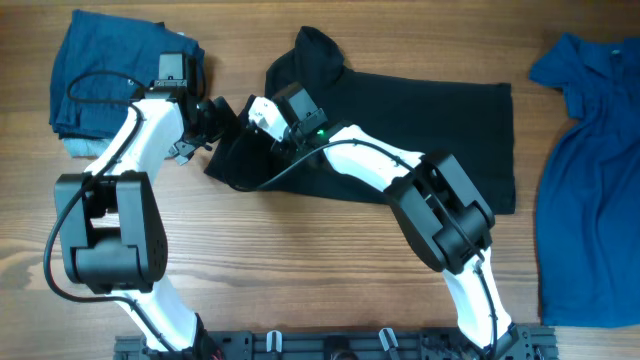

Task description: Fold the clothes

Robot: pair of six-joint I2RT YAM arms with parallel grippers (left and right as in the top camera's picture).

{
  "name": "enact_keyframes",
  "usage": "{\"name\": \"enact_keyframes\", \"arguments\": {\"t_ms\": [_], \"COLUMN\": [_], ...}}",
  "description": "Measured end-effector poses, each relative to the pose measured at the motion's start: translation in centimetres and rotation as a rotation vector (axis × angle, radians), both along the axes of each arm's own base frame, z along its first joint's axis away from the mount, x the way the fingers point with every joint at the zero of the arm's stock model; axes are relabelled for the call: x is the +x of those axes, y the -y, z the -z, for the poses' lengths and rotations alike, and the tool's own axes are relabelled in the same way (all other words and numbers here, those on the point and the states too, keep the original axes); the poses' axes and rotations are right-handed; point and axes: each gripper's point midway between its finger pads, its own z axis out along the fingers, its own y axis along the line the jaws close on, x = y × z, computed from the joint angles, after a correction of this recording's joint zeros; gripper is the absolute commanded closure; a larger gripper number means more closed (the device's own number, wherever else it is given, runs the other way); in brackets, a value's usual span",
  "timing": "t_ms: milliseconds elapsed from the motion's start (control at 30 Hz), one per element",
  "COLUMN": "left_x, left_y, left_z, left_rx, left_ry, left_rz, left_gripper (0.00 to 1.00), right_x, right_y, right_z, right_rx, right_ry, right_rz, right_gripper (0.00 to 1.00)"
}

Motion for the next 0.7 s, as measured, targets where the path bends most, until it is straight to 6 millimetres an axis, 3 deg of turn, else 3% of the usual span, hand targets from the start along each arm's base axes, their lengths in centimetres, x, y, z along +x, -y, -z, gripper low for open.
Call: {"name": "enact_keyframes", "arguments": {"t_ms": [133, 200, 333, 367, 467, 500, 533, 567, 600, 667, 700], "left_x": [0.0, 0.0, 0.0, 0.0, 0.0, 0.0, 0.0, 0.0, 0.0, 0.0, 0.0], "left_y": [0.0, 0.0, 0.0, 0.0, 0.0, 0.0, 0.0, 0.0, 0.0, 0.0, 0.0], "left_z": [0.0, 0.0, 0.0, 0.0, 0.0, 0.0, 0.0, 0.0, 0.0, 0.0, 0.0], "left_rx": [0.0, 0.0, 0.0, 0.0, 0.0, 0.0, 0.0, 0.0, 0.0, 0.0, 0.0], "left_ry": [0.0, 0.0, 0.0, 0.0, -0.001, -0.001, 0.0, 0.0, 0.001, 0.0, -0.001], "left_rz": [0.0, 0.0, 0.0, 0.0, 0.0, 0.0, 0.0, 0.0, 0.0, 0.0, 0.0], "left_gripper": [0.0, 0.0, 0.0, 0.0, 0.0, 0.0, 0.0, 0.0, 0.0, 0.0, 0.0], "right_x": [3.2, 5.1, 7.1, 7.1, 6.4, 5.7, 3.6, 2.7, 1.1, -0.7, -1.6], "right_y": [1.0, 2.9, 5.3, 5.2, 4.8, 5.0, 6.2, 6.9, 8.3, 10.5, 11.8], "right_z": [-0.5, -0.9, -1.3, -1.6, -5.1, -8.9, -10.9, -12.4, -13.8, -13.5, -12.2], "right_rx": [0.046, 0.089, 0.155, 0.185, 0.259, 0.289, 0.251, 0.242, 0.21, 0.14, 0.093], "right_ry": [0.075, 0.069, 0.047, 0.027, -0.014, -0.007, -0.058, -0.069, -0.106, -0.183, -0.235], "right_rz": [0.133, 0.237, 0.363, 0.378, 0.404, 0.399, 0.411, 0.417, 0.431, 0.466, 0.49], "right_gripper": [0.96, 0.92, 0.51, 0.46, 0.35, 0.35, 0.38, 0.44, 0.58, 0.78, 0.81]}}
